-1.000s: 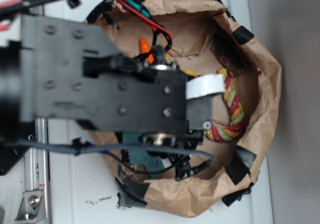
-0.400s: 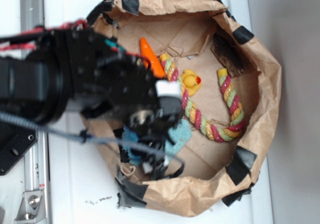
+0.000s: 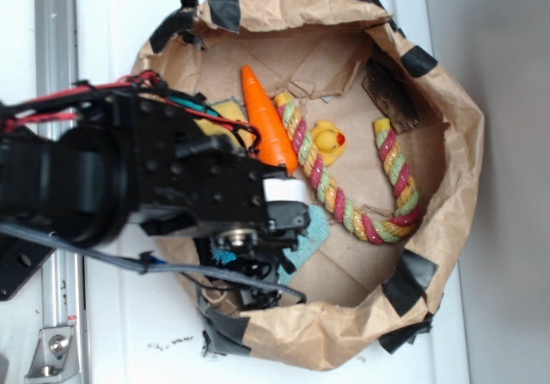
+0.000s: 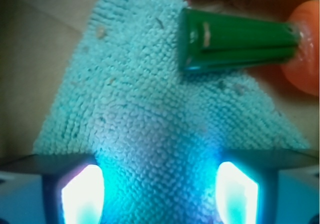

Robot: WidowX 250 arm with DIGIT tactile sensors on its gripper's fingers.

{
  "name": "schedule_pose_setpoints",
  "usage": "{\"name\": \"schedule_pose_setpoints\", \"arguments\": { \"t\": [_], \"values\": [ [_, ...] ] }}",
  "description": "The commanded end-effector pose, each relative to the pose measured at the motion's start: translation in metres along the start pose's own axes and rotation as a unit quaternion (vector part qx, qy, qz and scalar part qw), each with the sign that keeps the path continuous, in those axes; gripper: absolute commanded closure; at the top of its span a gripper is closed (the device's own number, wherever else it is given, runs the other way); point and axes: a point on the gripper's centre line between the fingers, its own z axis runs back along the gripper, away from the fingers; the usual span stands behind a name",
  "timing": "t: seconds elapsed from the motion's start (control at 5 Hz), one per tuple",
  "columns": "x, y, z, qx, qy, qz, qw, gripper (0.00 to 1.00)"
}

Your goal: Grab the blue cloth.

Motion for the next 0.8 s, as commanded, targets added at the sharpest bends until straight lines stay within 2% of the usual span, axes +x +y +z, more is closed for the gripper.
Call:
{"name": "schedule_pose_setpoints", "arguments": {
  "t": [0.0, 0.6],
  "values": [
    [0.032, 0.014, 0.013, 0.032, -0.058, -0.007, 0.998, 1.00],
    [0.061, 0.050, 0.045, 0.058, -0.093, 0.000, 0.994, 1.00]
  ]
}}
